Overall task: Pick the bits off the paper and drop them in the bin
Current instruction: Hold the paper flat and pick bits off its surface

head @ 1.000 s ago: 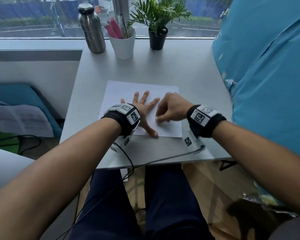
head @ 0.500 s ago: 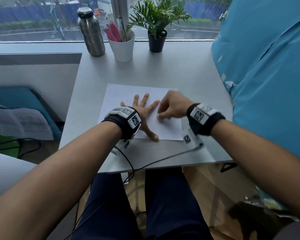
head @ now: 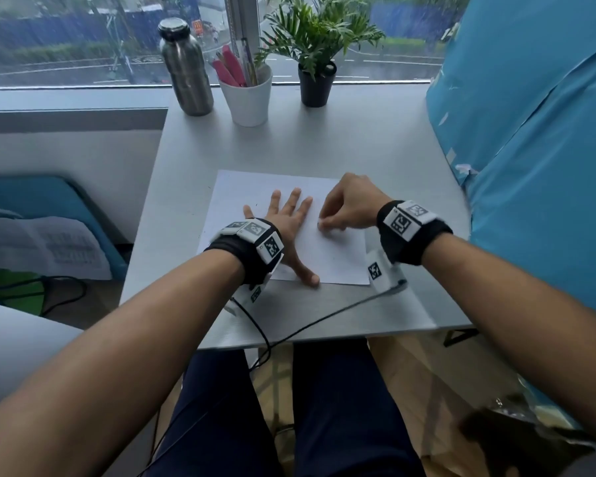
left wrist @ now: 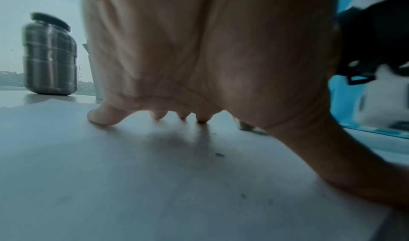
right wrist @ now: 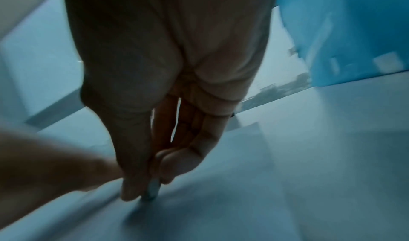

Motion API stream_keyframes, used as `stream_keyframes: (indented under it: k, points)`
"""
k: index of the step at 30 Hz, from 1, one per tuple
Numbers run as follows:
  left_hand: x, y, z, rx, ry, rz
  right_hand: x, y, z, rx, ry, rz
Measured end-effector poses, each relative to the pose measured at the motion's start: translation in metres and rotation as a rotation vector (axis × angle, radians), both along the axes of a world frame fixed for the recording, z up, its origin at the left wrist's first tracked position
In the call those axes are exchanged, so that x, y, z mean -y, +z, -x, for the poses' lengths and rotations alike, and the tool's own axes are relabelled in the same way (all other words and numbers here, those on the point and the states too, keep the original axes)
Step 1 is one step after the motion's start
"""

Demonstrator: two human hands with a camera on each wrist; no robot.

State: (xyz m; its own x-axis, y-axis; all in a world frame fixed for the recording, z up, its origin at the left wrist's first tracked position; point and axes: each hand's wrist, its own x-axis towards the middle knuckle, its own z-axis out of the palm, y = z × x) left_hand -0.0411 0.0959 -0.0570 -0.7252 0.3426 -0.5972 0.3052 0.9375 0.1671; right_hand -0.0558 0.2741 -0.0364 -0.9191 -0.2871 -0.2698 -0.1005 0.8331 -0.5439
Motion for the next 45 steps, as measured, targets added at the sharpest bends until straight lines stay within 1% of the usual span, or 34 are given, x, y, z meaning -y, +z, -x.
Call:
stream_keyframes:
  k: [1, 2, 3, 5, 6, 7, 9, 10, 11, 13, 14, 15, 17, 18, 21, 22, 25, 26, 29, 30, 33, 34, 36, 37, 38, 40, 41, 42, 44, 45]
  points:
    - [0.001, 0.0, 0.0, 0.0, 0.002, -0.005, 0.005, 0.0, -0.004, 0.033, 0.069, -0.012]
    - [0.001, -0.001, 0.0, -0.002, 0.001, -0.007, 0.007, 0.0, -0.007, 0.057, 0.101, -0.014]
    - [0.0, -0.001, 0.0, -0.003, -0.002, -0.01, 0.004, 0.0, -0.003, 0.052, 0.075, -0.016]
    - [-0.001, -0.002, 0.0, -0.009, -0.003, -0.012, -0.007, 0.002, 0.009, -0.026, -0.071, 0.007]
    - [-0.001, -0.002, 0.0, -0.011, -0.001, -0.015, -0.008, 0.001, 0.011, -0.056, -0.103, 0.011]
    - [0.0, -0.002, 0.0, -0.011, 0.002, -0.018, -0.005, 0.0, 0.009, -0.048, -0.077, 0.005]
    - [0.001, -0.003, 0.001, -0.016, 0.004, -0.019, 0.007, -0.002, -0.004, 0.031, 0.072, -0.013]
    - [0.001, -0.003, 0.001, -0.017, 0.001, -0.016, 0.008, -0.003, -0.006, 0.061, 0.097, -0.001]
    - [0.0, -0.003, 0.001, -0.017, 0.0, -0.015, 0.004, -0.003, -0.001, 0.05, 0.065, 0.003]
    - [-0.001, -0.002, 0.001, -0.024, 0.004, -0.016, -0.006, -0.001, 0.014, -0.037, -0.069, 0.007]
    - [-0.001, -0.002, 0.001, -0.026, 0.006, -0.015, -0.006, 0.0, 0.017, -0.054, -0.09, 0.008]
    - [0.0, -0.001, 0.0, -0.022, 0.008, -0.014, -0.003, -0.001, 0.016, -0.035, -0.056, 0.003]
    - [0.001, -0.002, 0.0, -0.021, 0.007, -0.013, 0.005, -0.001, 0.009, 0.042, 0.082, -0.031]
    - [0.001, -0.002, 0.001, -0.021, 0.003, -0.013, 0.004, 0.0, 0.011, 0.057, 0.093, -0.037]
    - [0.0, -0.004, 0.001, -0.022, 0.004, -0.03, -0.01, 0.003, 0.026, -0.015, -0.083, -0.002]
    - [0.001, -0.005, 0.0, -0.024, 0.006, -0.033, -0.008, 0.003, 0.025, -0.019, -0.079, 0.0]
    - [0.003, -0.008, 0.001, -0.029, -0.001, -0.031, 0.005, 0.0, 0.008, 0.079, 0.114, -0.027]
    - [0.002, -0.008, 0.002, -0.029, -0.005, -0.029, 0.003, 0.0, 0.01, 0.078, 0.117, -0.026]
    - [0.0, -0.008, 0.002, -0.024, 0.0, -0.031, -0.009, 0.002, 0.027, -0.021, -0.048, 0.001]
    - [0.001, -0.008, 0.002, -0.023, 0.002, -0.028, -0.007, 0.001, 0.026, -0.019, -0.036, -0.003]
    - [0.002, -0.009, 0.002, -0.028, -0.008, -0.026, 0.007, 0.001, 0.014, 0.095, 0.162, -0.062]
    - [0.002, -0.009, 0.002, -0.026, -0.013, -0.026, 0.005, 0.003, 0.018, 0.091, 0.162, -0.071]
    - [0.001, -0.009, 0.002, -0.026, -0.013, -0.028, -0.005, 0.006, 0.032, 0.019, 0.06, -0.049]
    - [0.0, -0.009, 0.001, -0.03, -0.01, -0.027, -0.006, 0.006, 0.036, 0.003, 0.038, -0.043]
    - [0.001, -0.008, 0.001, -0.028, -0.006, -0.022, -0.003, 0.005, 0.035, 0.022, 0.067, -0.047]
    - [0.001, -0.008, 0.002, -0.027, 0.004, -0.015, 0.008, 0.003, 0.027, 0.112, 0.217, -0.085]
    - [0.001, -0.008, 0.002, -0.026, 0.002, -0.013, 0.009, 0.002, 0.027, 0.13, 0.242, -0.084]
    - [0.0, -0.007, 0.002, -0.022, -0.001, -0.014, 0.005, 0.003, 0.033, 0.112, 0.207, -0.069]
    - [0.0, -0.008, 0.002, -0.02, 0.0, -0.023, -0.006, 0.005, 0.047, 0.004, 0.066, -0.04]
    - [0.0, -0.007, 0.002, -0.023, -0.001, -0.028, -0.008, 0.007, 0.05, -0.012, 0.052, -0.051]
